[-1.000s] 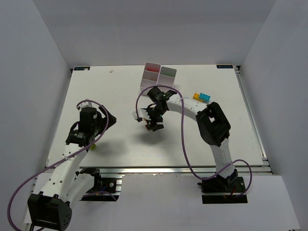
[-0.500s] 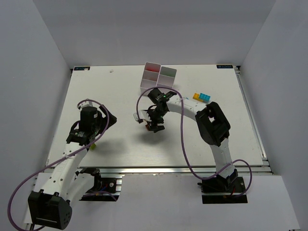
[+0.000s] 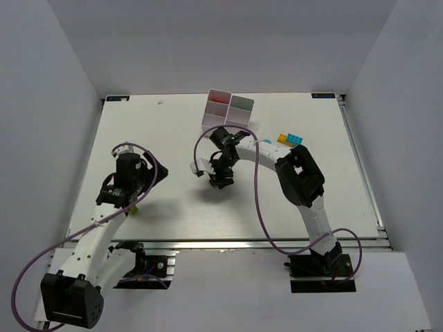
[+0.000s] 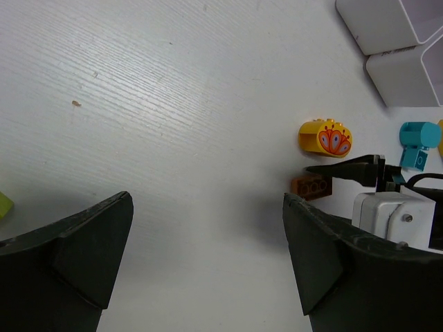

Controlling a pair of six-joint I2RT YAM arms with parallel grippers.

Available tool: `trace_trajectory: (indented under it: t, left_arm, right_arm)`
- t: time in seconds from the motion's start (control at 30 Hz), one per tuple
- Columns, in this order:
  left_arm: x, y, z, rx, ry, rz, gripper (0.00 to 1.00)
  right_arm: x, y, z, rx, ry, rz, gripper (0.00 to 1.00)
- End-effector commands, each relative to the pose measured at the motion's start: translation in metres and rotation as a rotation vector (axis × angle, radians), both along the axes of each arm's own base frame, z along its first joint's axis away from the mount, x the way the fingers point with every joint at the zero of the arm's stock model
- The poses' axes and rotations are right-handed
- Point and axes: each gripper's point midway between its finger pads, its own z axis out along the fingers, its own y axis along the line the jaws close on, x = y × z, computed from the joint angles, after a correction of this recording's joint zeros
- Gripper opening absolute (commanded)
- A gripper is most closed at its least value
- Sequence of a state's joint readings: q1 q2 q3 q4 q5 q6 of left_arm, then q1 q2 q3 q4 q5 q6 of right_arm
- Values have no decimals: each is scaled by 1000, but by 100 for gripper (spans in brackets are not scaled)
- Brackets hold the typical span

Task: Sort the legos into containers by color

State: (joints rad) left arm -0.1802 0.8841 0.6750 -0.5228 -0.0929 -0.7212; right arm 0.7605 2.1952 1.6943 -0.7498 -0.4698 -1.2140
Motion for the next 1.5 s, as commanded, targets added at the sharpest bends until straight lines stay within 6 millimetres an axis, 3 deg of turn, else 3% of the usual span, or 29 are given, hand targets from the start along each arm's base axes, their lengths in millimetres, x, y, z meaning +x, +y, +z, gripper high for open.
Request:
trace_trajectory:
  t: [0.0, 0.07, 0.1, 0.2, 0.3, 0.37, 0.5, 0.73, 0.9, 1.03, 1.27, 1.47]
  left_arm:
    - [6, 0, 13, 4, -36, -3, 98]
    - [5, 1, 14, 4, -36, 3, 98]
    - [4, 1, 12, 3, -33, 4, 98]
    - [3, 0, 13, -7, -41, 5, 98]
    - [3, 0, 13, -9, -41, 2, 98]
    - [4, 0, 13, -11, -40, 2, 98]
    - [6, -4, 12, -19, -39, -11, 98]
    - [9, -8, 12, -30, -46, -28, 98]
    - [10, -11, 11, -41, -47, -40, 98]
    - [12, -12, 11, -45, -48, -45, 98]
    - [14, -13, 13, -42, -51, -50, 98]
    - [12, -13, 9, -50, -53, -52, 98]
  right_arm:
    - [2, -12, -16, -63, -17, 10, 62]
    - [0, -16, -18, -73, -17, 16, 54]
    - [-2, -19, -19, -78, -12, 16, 44]
    - [-9, -25, -15, -80, -14, 28, 26]
    - [-17, -27, -2, -49, -13, 42, 16]
    - [-25, -30, 4, -35, 7, 49, 12]
    - [-36, -17, 44, 74, 33, 30, 5]
    - [-27, 5, 103, 230, 60, -89, 0]
    - [-3, 17, 146, 358, 33, -216, 0]
    - [37, 23, 185, 504, -15, -371, 0]
    - [88, 12, 234, 680, -115, -442, 0]
    - [122, -3, 263, 796, -205, -417, 0]
